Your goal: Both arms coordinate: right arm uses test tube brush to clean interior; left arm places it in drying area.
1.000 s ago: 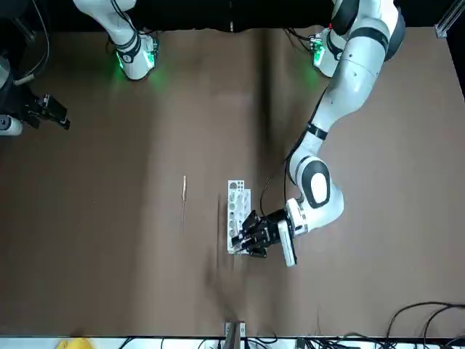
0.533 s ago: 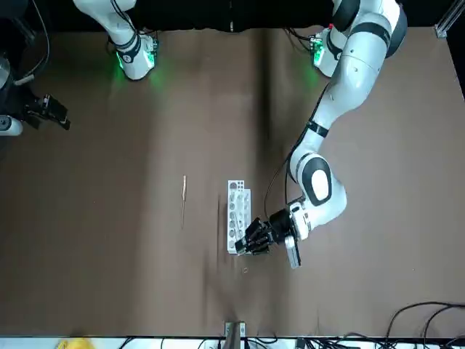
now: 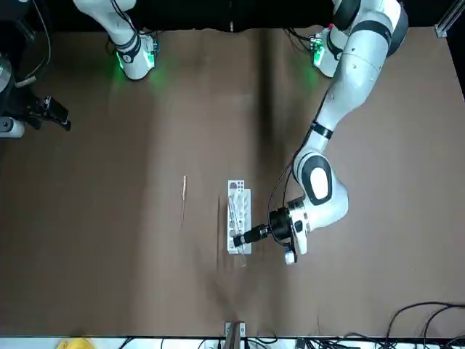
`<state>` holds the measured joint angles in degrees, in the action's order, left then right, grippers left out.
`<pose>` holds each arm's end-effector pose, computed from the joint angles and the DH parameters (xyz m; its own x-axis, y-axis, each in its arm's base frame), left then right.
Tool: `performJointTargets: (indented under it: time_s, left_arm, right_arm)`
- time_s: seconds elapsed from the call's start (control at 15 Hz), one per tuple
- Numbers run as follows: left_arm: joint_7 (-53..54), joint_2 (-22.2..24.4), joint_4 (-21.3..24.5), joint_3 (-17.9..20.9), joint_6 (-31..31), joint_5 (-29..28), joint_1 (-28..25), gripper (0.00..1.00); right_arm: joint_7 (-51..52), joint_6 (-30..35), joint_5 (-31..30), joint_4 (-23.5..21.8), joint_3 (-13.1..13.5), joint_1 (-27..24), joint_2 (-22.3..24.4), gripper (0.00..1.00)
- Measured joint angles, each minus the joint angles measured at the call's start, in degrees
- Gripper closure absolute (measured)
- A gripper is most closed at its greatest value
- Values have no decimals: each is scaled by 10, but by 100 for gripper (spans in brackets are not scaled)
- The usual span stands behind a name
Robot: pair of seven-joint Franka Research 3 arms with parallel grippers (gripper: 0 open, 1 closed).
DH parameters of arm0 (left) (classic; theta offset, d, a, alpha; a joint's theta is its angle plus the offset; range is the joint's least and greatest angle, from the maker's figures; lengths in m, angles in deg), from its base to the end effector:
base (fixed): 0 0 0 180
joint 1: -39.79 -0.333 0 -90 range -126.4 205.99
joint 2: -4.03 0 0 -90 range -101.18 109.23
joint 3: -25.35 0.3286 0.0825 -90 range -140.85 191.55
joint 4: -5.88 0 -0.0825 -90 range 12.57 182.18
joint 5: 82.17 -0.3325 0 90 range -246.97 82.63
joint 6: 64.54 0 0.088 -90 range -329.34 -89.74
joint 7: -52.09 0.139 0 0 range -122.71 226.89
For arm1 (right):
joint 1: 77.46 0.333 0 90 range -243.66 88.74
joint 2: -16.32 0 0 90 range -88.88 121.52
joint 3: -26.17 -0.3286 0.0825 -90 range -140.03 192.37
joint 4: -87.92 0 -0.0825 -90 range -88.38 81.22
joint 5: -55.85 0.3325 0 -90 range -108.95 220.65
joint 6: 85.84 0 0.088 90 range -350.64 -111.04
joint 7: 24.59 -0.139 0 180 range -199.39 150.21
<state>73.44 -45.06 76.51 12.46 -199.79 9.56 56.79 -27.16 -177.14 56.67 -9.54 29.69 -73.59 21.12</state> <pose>0.6812 -0.3656 0.3298 0.9522 0.2763 -0.1301 0.1792 -0.1605 0.9706 0.4754 0.0036 0.5932 0.9989 -0.0387 -0.0247 -0.0392 -0.9991 -0.0183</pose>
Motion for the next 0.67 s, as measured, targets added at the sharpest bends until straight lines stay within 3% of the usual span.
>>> performJointTargets:
  time_s: [0.13,0.67]
  left_arm:
    - [-113,0,1,3,34,-22,-3,77]
    - [-398,-4,12,6,145,-28,-34,77]
  right_arm:
    - [0,0,0,0,-1,0,-2,0]
    - [0,0,0,0,-2,1,-4,0]
